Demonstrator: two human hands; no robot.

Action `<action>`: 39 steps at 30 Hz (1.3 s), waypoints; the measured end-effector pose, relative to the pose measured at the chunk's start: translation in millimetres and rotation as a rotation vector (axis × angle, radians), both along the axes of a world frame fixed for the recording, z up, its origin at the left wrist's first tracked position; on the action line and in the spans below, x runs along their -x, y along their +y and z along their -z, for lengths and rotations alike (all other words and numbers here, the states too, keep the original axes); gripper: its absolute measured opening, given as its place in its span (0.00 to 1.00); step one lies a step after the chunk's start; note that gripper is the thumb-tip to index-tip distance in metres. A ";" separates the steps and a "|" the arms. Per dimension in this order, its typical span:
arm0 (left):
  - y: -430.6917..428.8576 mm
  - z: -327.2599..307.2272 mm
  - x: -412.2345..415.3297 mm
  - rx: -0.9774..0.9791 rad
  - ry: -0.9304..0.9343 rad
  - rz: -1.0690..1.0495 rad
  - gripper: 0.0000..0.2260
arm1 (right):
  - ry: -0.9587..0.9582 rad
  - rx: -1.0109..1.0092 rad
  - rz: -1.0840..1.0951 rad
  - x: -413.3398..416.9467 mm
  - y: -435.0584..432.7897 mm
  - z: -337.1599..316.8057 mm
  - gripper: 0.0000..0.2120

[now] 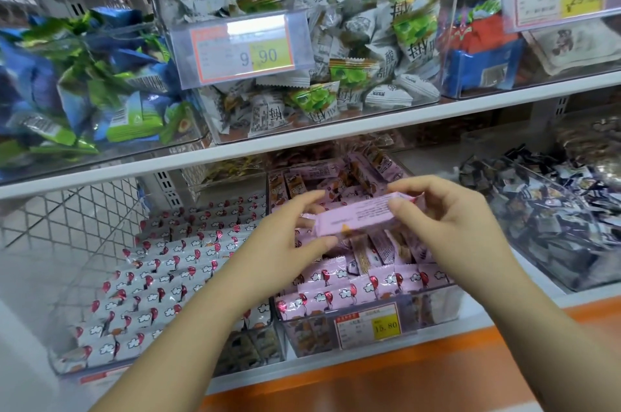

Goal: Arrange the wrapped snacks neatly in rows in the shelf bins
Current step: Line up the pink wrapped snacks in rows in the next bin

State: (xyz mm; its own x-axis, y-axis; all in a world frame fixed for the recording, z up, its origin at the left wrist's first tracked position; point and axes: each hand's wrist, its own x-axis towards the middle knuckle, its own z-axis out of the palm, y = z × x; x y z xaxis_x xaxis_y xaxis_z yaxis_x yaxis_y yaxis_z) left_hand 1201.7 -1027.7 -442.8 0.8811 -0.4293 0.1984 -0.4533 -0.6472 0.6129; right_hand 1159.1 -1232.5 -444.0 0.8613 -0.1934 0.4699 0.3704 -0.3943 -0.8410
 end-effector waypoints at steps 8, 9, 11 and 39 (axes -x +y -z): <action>1.1 1.5 11.8 0.410 0.131 -0.031 0.10 | 0.151 -0.270 -0.174 -5.8 12.4 4.2 0.06; 1.6 2.3 11.0 0.469 0.142 -0.046 0.11 | 0.149 -0.251 -0.188 -6.7 13.0 5.3 0.07; 3.4 3.5 8.1 0.540 0.118 -0.094 0.14 | 0.146 -0.193 -0.169 -7.8 14.7 7.4 0.10; 19.2 28.9 -12.3 -0.200 -0.181 -0.043 0.09 | 0.423 0.772 -0.269 -65.4 48.8 28.6 0.09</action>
State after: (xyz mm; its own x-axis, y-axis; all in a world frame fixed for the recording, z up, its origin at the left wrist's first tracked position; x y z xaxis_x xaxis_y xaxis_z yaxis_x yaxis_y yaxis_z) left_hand 1214.1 -1008.4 -471.7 0.8574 -0.4384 0.2694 -0.5131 -0.7684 0.3825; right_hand 1224.5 -1183.7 -472.6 0.9613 0.2747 0.0206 0.2522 -0.8476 -0.4669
